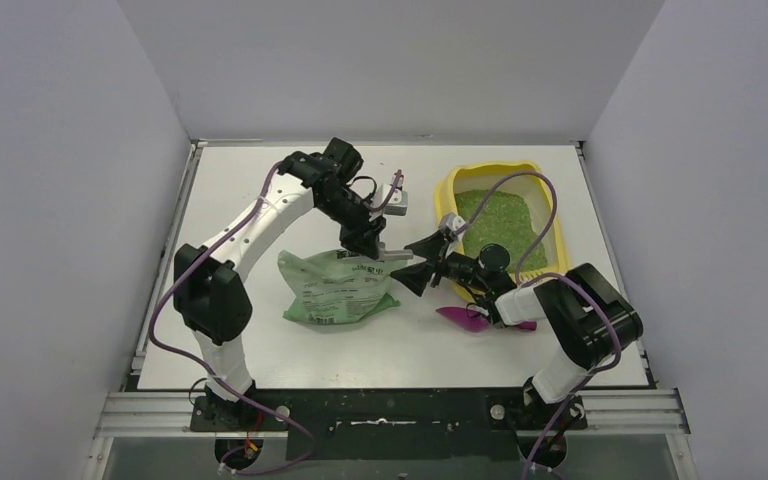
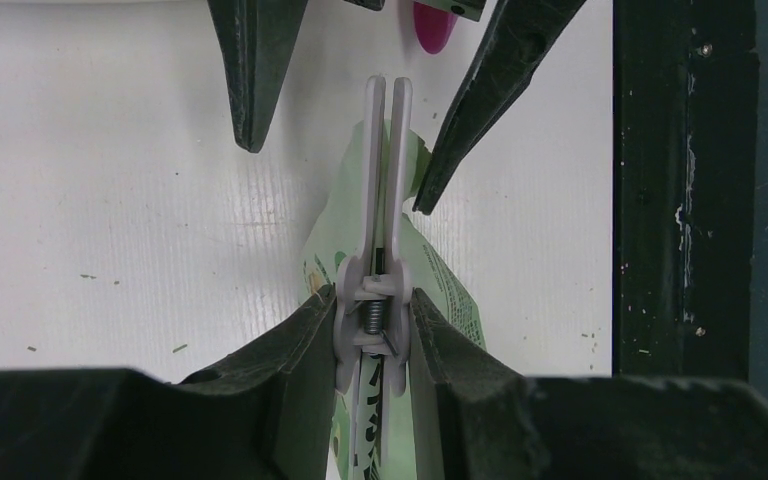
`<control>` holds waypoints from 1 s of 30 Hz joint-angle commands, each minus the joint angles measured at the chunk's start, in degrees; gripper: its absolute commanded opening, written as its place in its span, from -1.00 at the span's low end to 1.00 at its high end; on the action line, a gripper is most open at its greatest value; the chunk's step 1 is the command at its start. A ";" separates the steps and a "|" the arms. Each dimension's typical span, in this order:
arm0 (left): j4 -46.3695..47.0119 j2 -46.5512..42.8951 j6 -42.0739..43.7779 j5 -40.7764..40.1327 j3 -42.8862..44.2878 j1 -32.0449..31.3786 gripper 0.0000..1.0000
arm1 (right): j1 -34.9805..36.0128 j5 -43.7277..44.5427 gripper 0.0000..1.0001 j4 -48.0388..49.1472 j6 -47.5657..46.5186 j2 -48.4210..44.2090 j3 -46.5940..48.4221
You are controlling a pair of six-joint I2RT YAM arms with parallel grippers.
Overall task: Fill the litter box with clean litter
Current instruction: Clamp the cat litter bag at the center of the board.
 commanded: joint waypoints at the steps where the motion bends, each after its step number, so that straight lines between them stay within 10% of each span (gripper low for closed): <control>1: -1.08 -4.19 1.40 4.74 0.31 0.74 -0.82 | -0.32 -0.70 0.52 7.34 1.27 0.98 2.91; 23: -1.30 -4.12 1.33 4.25 0.02 1.32 -0.84 | -0.28 -1.47 -1.00 -0.13 -2.44 -4.03 3.29; 30: -2.29 -2.86 -0.38 1.56 0.58 1.32 -1.00 | 0.34 -0.58 -1.00 -0.34 -3.41 -6.90 2.35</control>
